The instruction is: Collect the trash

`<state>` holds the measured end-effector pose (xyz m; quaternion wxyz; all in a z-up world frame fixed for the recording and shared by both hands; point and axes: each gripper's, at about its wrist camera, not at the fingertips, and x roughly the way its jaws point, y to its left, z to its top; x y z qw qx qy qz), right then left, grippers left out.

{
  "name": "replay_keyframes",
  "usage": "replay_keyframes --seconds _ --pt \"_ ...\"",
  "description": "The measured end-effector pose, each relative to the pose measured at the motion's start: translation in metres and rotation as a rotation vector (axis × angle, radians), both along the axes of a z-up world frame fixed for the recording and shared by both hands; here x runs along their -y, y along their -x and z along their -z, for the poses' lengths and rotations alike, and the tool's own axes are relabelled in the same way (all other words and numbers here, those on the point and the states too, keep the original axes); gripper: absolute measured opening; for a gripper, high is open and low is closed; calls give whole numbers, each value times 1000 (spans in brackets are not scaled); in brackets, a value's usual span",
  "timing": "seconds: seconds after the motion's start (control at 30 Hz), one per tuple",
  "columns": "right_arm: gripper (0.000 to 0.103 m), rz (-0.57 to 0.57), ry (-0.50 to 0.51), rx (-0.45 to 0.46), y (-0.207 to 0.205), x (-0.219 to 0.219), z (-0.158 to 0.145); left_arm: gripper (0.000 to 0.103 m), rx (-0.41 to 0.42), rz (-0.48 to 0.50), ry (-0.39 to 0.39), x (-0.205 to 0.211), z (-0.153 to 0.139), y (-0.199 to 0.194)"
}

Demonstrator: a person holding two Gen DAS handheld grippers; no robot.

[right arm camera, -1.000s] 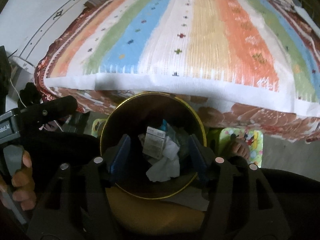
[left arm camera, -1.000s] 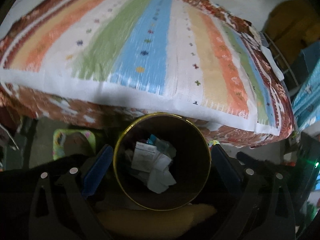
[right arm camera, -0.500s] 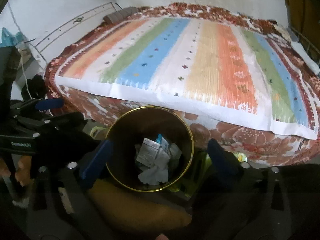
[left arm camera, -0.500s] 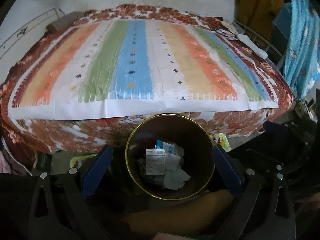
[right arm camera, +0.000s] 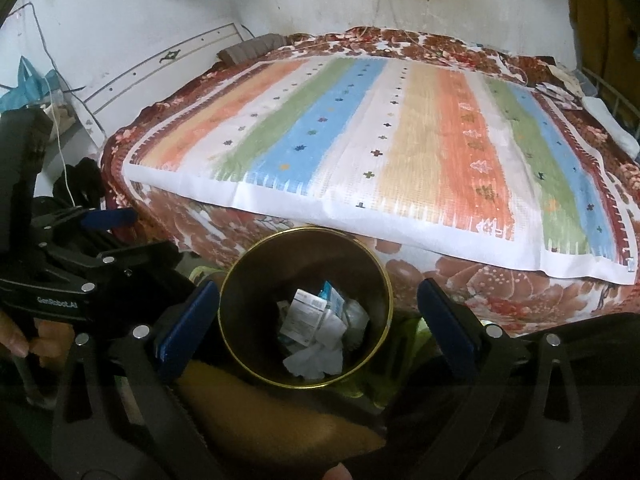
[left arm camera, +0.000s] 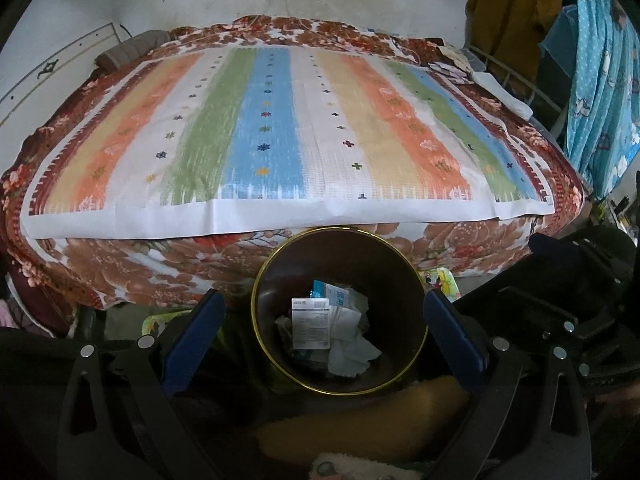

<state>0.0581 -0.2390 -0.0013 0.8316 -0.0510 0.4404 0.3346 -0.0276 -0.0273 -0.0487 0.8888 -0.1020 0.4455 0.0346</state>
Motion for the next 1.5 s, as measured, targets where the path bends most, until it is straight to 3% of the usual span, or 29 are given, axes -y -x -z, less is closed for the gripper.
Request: replay_keyframes --seconds 0.67,1.5 --pt "94 -4 -19 -1 2 -2 -1 97 -21 -8 45 -2 7 -3" --pt "94 -11 -30 -10 6 -6 -1 97 -23 4 46 4 11 0"
